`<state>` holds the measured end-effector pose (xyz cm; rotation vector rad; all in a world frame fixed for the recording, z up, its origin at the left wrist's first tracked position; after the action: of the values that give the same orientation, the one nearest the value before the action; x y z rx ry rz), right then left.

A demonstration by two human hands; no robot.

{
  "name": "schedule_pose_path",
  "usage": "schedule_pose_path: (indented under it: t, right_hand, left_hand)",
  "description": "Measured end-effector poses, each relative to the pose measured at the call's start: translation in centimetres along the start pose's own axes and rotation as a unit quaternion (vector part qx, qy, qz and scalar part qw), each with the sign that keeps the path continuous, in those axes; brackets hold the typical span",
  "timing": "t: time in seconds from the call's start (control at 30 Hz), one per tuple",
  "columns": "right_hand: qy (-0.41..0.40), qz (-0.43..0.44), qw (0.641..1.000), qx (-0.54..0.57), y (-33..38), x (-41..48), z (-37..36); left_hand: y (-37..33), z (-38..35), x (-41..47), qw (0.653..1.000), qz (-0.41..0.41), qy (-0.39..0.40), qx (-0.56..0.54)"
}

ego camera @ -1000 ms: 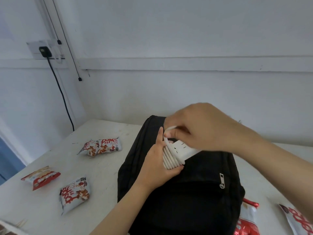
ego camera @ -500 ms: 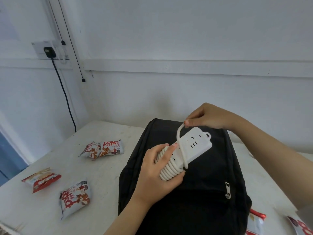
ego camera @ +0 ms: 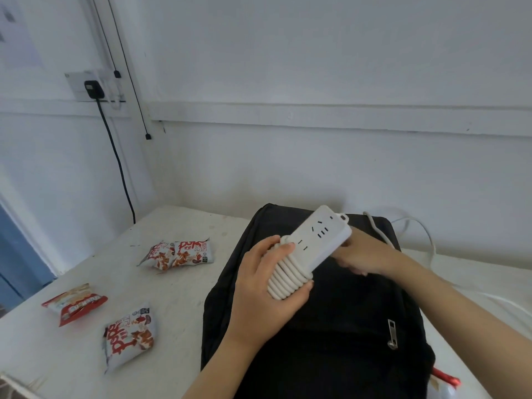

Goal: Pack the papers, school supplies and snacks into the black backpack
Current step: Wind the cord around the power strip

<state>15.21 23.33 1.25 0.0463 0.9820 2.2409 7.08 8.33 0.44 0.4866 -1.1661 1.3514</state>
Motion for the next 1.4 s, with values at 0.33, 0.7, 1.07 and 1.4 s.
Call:
schedule_pose_path:
  t: [0.33, 0.7, 1.07, 1.4]
  right_hand:
    - [-0.162, 0.154, 0.951, -0.212, 0.3, -3.2, 0.7]
    - [-0.169, 0.207, 0.936, -0.229, 2.2, -6.8, 1.0]
    - [-0.186, 0.195, 0.895, -0.356, 4.4, -9.7, -1.8]
    - [-0.152, 0.204, 0.900, -0.355, 4.7, -10.7, -2.5]
  left_hand:
    - [3.4, 2.1, 0.9, 0.993, 0.106, -0.053, 0.018]
    - [4.7, 1.9, 1.3, 0.987, 0.126, -0.056, 0.081]
    - [4.2, -1.1, 1.7, 0.986, 0.112, 0.028, 0.123]
    - [3.8, -3.6, 0.6, 0.987, 0.114, 0.091, 0.074]
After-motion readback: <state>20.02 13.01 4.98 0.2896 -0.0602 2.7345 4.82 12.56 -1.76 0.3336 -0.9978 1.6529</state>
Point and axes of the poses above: each hand's wrist, its own x-axis towards the middle knuckle, its own z-axis out of the back of the hand, y = z × x, the point moved 8 cm from there along x, towards the middle knuckle, and after that the axes turned 10 degrees about -z, right-handed, at the moved point
